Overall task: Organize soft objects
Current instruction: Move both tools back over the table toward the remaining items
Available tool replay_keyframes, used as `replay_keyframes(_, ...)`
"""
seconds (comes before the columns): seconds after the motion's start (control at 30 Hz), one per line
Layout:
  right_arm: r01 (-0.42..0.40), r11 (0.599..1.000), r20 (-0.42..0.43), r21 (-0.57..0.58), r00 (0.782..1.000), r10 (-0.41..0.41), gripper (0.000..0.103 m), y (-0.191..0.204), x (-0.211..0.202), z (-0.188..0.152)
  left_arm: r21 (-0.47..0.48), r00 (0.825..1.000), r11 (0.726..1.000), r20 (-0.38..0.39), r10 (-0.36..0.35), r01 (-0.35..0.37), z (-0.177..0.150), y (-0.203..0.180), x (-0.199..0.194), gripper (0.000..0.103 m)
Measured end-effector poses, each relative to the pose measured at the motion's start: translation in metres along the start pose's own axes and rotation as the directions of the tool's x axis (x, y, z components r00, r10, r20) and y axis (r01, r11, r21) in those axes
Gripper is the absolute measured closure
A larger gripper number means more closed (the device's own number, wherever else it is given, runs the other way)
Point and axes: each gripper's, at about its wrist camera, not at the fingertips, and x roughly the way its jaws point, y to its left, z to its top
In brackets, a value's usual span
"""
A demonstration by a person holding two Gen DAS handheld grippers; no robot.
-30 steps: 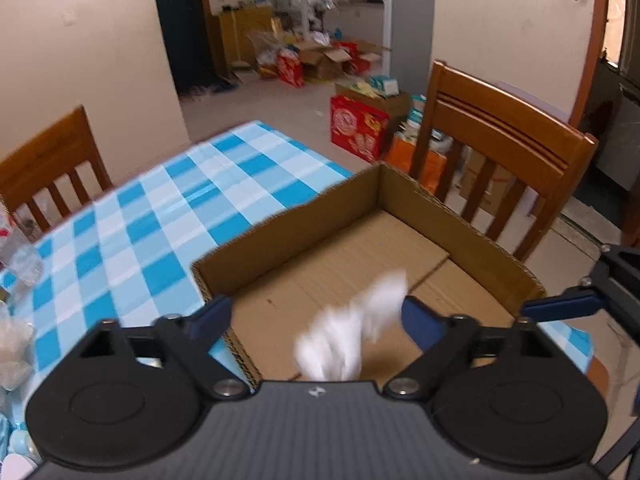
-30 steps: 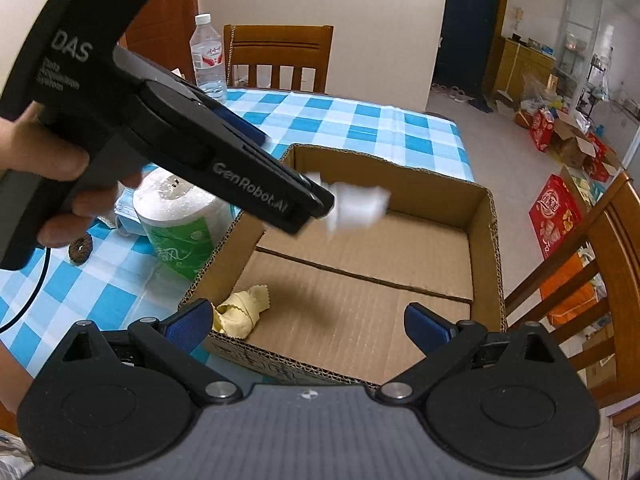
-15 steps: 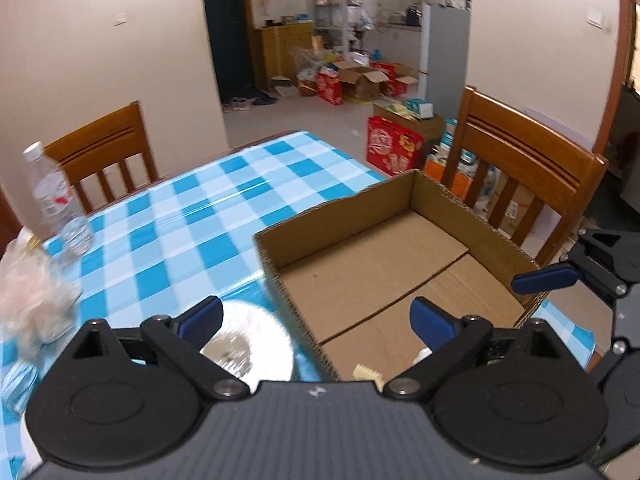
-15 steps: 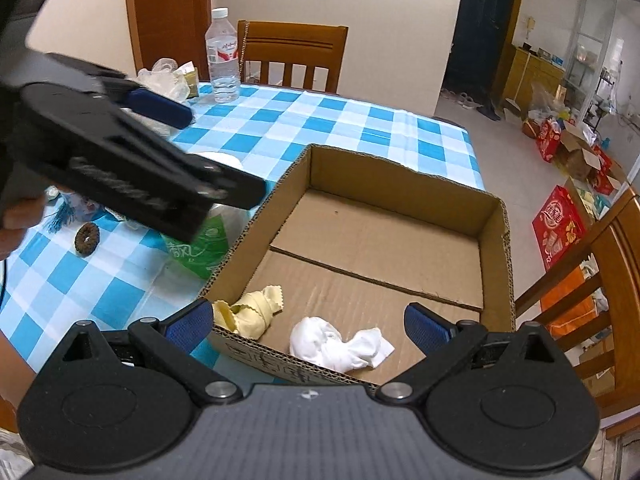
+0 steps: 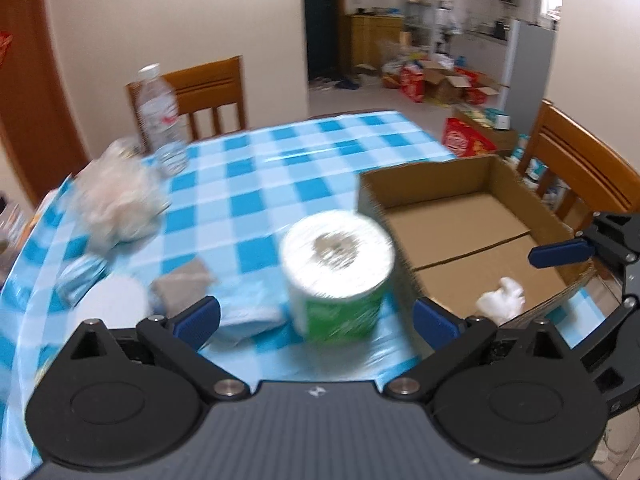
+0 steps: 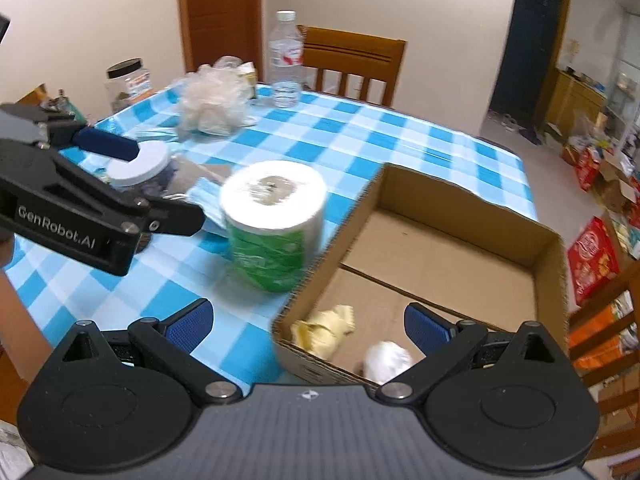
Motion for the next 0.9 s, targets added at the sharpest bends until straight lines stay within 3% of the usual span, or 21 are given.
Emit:
replay_keyframes(0.2, -0.03, 0.999, -0.002, -0.032, 1.0, 0.03, 0.0, 0.033, 0.007, 0.013, -0.061, 0.999, 0.997, -0.017, 0.051, -0.052, -0.022, 0.033, -0.016, 0.001)
replay_keyframes(0.43, -0.031, 0.999, -0.017, -0.021, 0.999, 0.03, 0.0, 0.083, 0.021, 0.031, -0.06, 0.997, 0.996, -0.037, 0.07, -0.072, -0.045, 0.083, -0.024, 0.001)
replay_keyframes(0.9, -0.018, 1.0, -0.124, -0.015, 0.992, 0.016, 0.0, 0.175, 0.1, 0.047, -0.073, 0.99, 0.992, -0.111, 0.09, -0.099, -0.1, 0.195, -0.017, 0.001)
